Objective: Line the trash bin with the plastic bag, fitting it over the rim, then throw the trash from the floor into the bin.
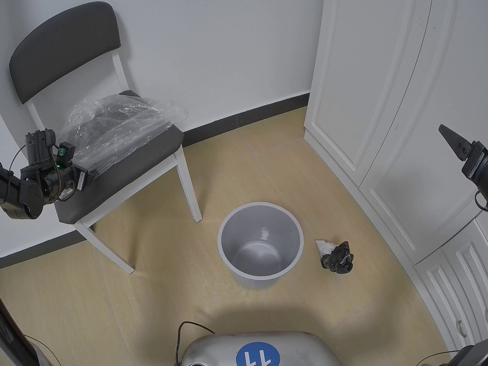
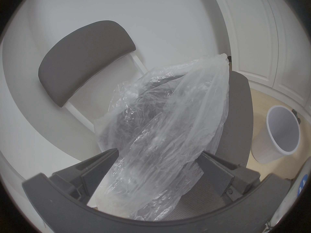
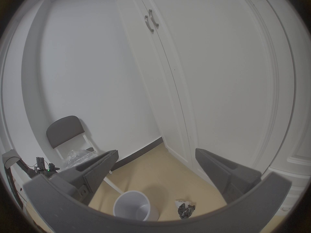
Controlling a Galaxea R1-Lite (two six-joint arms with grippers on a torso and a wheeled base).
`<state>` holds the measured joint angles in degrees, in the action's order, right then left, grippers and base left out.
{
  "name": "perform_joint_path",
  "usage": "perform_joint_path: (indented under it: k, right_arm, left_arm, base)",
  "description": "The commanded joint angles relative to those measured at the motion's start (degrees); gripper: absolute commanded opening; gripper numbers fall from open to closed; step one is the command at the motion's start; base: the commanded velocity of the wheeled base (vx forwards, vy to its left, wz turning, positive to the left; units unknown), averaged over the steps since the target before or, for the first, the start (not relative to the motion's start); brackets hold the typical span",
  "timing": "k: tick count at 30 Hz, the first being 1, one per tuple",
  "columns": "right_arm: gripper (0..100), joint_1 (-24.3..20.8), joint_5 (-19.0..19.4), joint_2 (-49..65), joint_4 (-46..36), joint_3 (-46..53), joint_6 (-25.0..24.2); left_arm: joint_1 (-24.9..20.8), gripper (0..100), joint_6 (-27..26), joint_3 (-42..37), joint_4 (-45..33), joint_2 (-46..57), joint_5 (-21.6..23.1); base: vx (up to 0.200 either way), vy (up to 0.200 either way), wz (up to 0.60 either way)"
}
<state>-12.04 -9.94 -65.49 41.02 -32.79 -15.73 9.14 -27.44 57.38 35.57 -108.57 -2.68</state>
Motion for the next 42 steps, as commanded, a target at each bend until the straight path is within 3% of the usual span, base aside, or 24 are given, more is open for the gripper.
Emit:
perform_joint_path:
  k: [1,2,9,11,13,21,24,28,29,31,32,37,40,42]
  right_arm:
    - [100,-0.08,0.00,-0.08,0.02,0.10,-0.01]
    - [100,0.00,0.00,-0.08,0.02,0.01,-0.01]
    - [100,-0.79,0.00,-0.17,0.02,0.10,-0.18]
    - [100,-4.57,-0.08,-0.61,0.11,0.71,-0.27]
    - [100,-5.09,-0.26,-0.69,0.11,0.71,-0.27]
    - [100,-10.10,-1.84,-4.74,5.47,3.09,-1.15]
    - [100,-12.04,-3.86,-6.76,7.58,3.88,-1.06]
    - [100,-15.03,-5.88,-8.25,8.11,4.58,-1.06]
    - [100,-16.34,-6.50,-8.96,8.02,4.84,-1.06]
    - [100,-17.14,-6.76,-9.31,8.02,5.11,-1.06]
    - [100,-18.63,-7.20,-10.19,8.11,5.63,-1.06]
    - [100,-21.97,-8.17,-13.00,8.02,6.95,-1.59]
    - [100,-23.82,-8.35,-14.76,8.11,7.22,-2.56]
    - [100,-26.80,-8.35,-16.60,8.02,7.30,-4.14]
  left_arm:
    - [0.00,100,0.02,0.10,-0.06,-0.41,0.13]
    - [0.00,0,0.11,0.10,-0.06,-0.41,0.22]
    - [0.00,0,0.81,-0.78,0.02,0.29,0.57]
    - [0.00,0,1.95,-1.04,0.20,1.43,1.72]
    - [-0.09,0,2.13,-1.04,0.20,1.61,1.98]
    - [-0.09,0,7.75,-3.94,0.11,9.17,10.68]
    - [-1.06,0,10.21,-4.65,-0.42,11.54,11.47]
    - [-4.05,0,13.99,-4.47,-0.15,13.03,10.68]
    - [-6.59,0,17.86,-3.94,-0.50,14.17,9.54]
    - [-8.26,0,19.88,-3.42,-0.86,14.79,8.39]
    - [-11.43,0,22.78,-2.27,-0.94,15.23,5.93]
    - [-17.76,0,24.72,0.63,-0.94,14.70,-1.62]
    - [-20.13,0,26.12,0.98,-0.94,14.53,-3.82]
    - [-24.35,0,28.32,2.03,-1.12,14.26,-5.32]
  base:
    - [0.000,0.000,0.00]
    - [0.000,0.000,0.00]
    - [0.000,0.000,0.00]
    - [0.000,0.000,0.00]
    - [0.000,0.000,0.00]
    - [0.000,0.000,0.00]
    - [0.000,0.000,0.00]
    - [0.000,0.000,0.00]
    - [0.000,0.000,0.00]
    - [0.000,0.000,0.00]
    - [0.000,0.000,0.00]
    - [0.000,0.000,0.00]
    - [0.000,0.000,0.00]
    - [0.000,0.000,0.00]
